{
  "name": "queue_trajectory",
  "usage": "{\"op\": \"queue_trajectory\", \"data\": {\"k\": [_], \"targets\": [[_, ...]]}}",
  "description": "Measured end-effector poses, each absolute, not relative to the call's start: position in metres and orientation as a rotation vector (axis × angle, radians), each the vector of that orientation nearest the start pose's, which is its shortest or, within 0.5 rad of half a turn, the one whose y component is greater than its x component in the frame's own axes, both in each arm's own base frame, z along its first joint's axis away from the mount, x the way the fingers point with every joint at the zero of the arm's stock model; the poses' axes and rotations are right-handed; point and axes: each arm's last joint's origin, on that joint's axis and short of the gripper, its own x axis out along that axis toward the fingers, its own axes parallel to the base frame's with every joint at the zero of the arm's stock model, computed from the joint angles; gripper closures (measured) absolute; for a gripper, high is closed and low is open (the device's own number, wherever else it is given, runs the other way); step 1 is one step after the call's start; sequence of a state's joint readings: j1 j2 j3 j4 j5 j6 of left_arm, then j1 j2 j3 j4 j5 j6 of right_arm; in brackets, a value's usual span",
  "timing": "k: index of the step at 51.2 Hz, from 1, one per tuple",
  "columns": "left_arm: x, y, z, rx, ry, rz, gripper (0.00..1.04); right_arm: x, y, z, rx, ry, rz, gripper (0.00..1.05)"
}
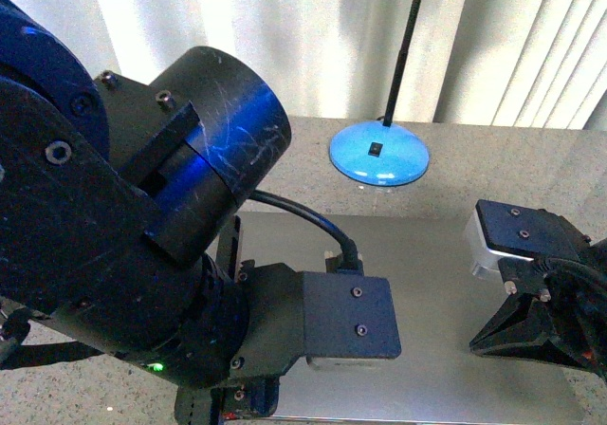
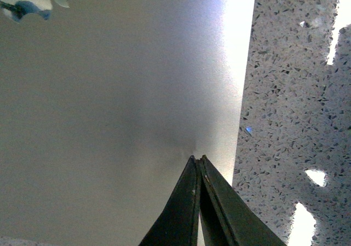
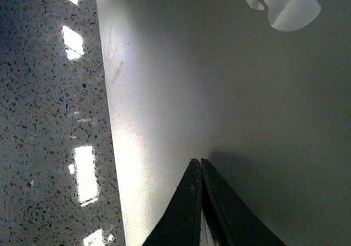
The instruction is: Close laptop
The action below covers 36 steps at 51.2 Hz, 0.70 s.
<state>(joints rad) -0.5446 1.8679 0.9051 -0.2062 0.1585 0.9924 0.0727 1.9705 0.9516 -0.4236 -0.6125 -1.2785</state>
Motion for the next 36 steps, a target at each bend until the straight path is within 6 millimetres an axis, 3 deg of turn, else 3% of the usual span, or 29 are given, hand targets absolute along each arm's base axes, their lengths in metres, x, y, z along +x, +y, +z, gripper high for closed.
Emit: {"op": "queue_trajectory", "data": {"k": [7,21,29,36], "targets": [[0.281,-0.168,0.116,1.028,0.707,-1.106,1.01,0.318,0.041,0.091,-0.625,0.725,1.27,1.02],[0.291,-0.147,0.164,0.878,0.523,-0.936,1.01,0.334,0.041,0.141,-0.649,0.411,1.026,1.02],[0.286,-0.109,0.2,0.701,0.4,-0.743,1.01,0.331,0.035,0.19,-0.593,0.225,0.754,1.02],[0.267,-0.069,0.221,0.561,0.345,-0.567,1.01,0.31,0.024,0.238,-0.436,0.102,0.562,1.02]]}}
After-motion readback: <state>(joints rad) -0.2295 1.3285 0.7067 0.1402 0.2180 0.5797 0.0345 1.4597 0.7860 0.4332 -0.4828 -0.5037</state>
